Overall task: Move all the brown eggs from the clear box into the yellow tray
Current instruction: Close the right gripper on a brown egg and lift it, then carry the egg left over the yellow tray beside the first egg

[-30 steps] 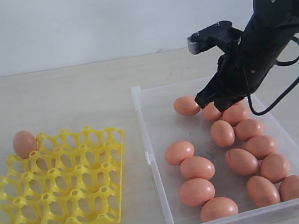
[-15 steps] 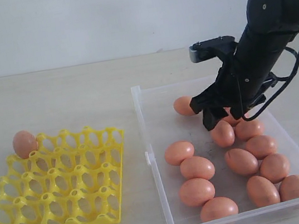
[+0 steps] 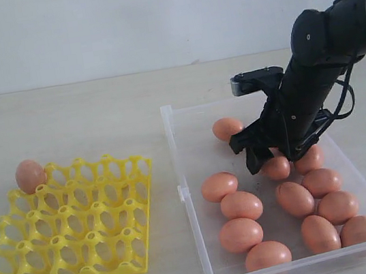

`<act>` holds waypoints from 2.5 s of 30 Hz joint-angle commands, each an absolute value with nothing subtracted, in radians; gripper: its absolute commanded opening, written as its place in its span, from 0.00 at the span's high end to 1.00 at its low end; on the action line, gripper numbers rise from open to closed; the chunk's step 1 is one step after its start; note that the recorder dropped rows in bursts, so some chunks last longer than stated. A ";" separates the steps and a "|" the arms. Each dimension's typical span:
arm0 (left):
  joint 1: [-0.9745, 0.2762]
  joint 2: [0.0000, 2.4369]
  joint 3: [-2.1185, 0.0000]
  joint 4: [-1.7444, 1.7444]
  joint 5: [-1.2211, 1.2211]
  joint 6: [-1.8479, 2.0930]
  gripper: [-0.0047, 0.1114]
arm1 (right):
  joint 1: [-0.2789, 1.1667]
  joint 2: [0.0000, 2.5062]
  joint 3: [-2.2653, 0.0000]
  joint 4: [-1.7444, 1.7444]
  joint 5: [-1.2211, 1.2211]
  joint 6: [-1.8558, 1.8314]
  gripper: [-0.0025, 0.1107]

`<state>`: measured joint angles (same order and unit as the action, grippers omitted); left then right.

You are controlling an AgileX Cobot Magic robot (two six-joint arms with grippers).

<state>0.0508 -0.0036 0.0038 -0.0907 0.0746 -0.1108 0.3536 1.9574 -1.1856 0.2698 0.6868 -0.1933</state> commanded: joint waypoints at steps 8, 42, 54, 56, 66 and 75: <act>0.045 0.000 0.000 -0.089 0.068 -0.112 0.93 | 0.351 1.970 -1.188 0.258 0.643 -0.192 0.65; 0.045 0.000 0.000 -0.089 0.068 -0.112 0.93 | 0.560 1.817 -1.177 0.313 0.171 -0.324 0.98; 0.045 0.000 0.000 -0.089 0.068 -0.112 0.93 | 0.730 1.829 -1.076 0.305 -0.393 -0.307 0.98; 0.045 0.000 0.000 -0.089 0.068 -0.112 0.93 | 0.744 1.852 -1.076 0.256 -0.455 -0.246 0.98; 0.045 0.000 0.000 -0.089 0.068 -0.112 0.93 | 0.758 2.016 -1.076 -0.315 -0.905 0.124 0.98; 0.045 0.000 0.000 -0.089 0.068 -0.112 0.93 | 0.736 2.238 -1.278 -0.581 -1.126 0.257 0.98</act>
<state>0.0508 -0.0036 0.0038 -0.0887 0.0746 -0.1108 0.7445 2.2019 -1.2372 -0.5668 -1.0404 0.2064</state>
